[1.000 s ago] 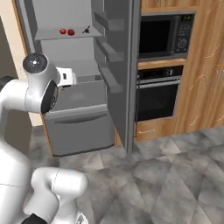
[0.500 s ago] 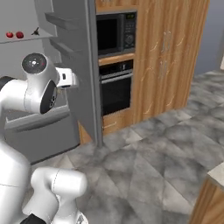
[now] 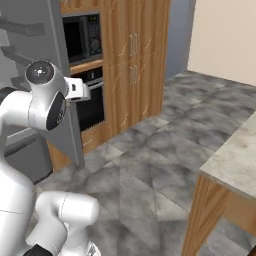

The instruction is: Place one tomato and one fish in each tupperware on the nearby counter, to pack two identical lunches.

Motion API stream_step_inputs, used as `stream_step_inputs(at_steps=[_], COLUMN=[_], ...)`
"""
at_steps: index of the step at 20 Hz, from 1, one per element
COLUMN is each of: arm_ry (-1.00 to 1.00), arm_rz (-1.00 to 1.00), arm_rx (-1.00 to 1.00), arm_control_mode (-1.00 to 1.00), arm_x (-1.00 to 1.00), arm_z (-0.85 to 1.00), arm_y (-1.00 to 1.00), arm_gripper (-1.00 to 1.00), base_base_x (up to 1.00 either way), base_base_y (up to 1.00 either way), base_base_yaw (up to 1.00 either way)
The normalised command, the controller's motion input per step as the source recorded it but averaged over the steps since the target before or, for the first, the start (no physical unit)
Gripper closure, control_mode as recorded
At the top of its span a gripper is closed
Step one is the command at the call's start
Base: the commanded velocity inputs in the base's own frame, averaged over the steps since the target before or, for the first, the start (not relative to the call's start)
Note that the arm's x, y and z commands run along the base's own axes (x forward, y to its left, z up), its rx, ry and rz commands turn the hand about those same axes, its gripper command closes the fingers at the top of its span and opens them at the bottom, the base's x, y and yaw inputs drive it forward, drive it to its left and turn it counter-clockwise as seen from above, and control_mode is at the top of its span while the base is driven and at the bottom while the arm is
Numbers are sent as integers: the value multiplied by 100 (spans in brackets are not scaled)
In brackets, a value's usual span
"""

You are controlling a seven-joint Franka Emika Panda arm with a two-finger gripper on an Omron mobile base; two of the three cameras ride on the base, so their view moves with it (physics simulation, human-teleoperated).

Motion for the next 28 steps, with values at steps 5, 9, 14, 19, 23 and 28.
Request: stream_step_inputs(at_steps=[5,9,14,19,23,28], arm_ry=[0,0,0,0,0,0], arm_rz=[0,0,0,0,0,0], arm_rx=[0,0,0,0,0,0], arm_control_mode=[100,100,100,100,100,100], arm_x=[0,0,0,0,0,0], arm_z=[0,0,0,0,0,0], arm_y=[0,0,0,0,0,0], arm_gripper=[100,100,100,100,100,100], base_base_x=[0,6,15,47,73,68], base_base_y=[-8,0,6,46,84,21], base_base_yaw=[-41,-38,-40,-39,-30,-15])
